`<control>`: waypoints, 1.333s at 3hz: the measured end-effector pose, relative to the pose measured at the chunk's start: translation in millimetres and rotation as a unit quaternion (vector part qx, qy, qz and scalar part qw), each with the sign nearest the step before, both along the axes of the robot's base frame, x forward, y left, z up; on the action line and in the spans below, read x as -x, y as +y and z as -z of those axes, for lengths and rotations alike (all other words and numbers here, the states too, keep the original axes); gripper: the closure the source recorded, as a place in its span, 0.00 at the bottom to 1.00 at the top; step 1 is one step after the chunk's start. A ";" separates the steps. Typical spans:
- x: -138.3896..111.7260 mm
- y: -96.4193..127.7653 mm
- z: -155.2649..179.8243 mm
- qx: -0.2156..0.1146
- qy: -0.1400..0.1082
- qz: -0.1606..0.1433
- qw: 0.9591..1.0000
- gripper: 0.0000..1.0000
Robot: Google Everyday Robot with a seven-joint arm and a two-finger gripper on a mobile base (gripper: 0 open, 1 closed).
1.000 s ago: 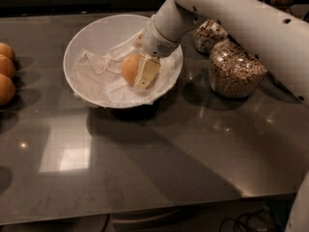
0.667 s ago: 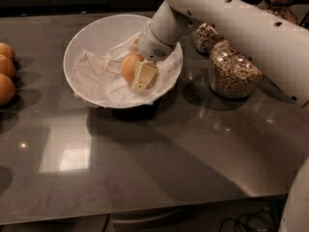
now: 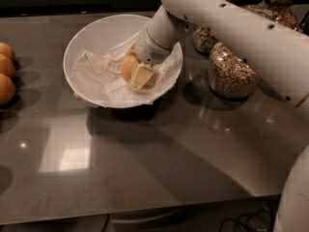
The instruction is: Pick orange from white bowl
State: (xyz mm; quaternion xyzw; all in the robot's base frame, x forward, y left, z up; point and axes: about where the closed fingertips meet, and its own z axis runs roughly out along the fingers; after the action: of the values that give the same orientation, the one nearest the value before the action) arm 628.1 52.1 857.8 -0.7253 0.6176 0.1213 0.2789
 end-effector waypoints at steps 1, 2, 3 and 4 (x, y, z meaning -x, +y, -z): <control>0.1 0.6 1.6 0.000 0.001 0.000 1.000 0.64; 0.1 0.6 1.7 0.000 0.001 0.000 1.000 0.87; 0.1 0.6 1.7 0.000 0.001 0.000 1.000 1.00; 0.1 0.6 1.7 0.000 0.001 0.000 1.000 1.00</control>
Offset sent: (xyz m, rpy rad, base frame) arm -0.0001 0.0006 -0.0016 -0.0001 0.0028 -0.0001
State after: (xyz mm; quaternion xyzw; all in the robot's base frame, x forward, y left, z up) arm 627.9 52.7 856.1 -0.7252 0.6180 0.1223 0.2780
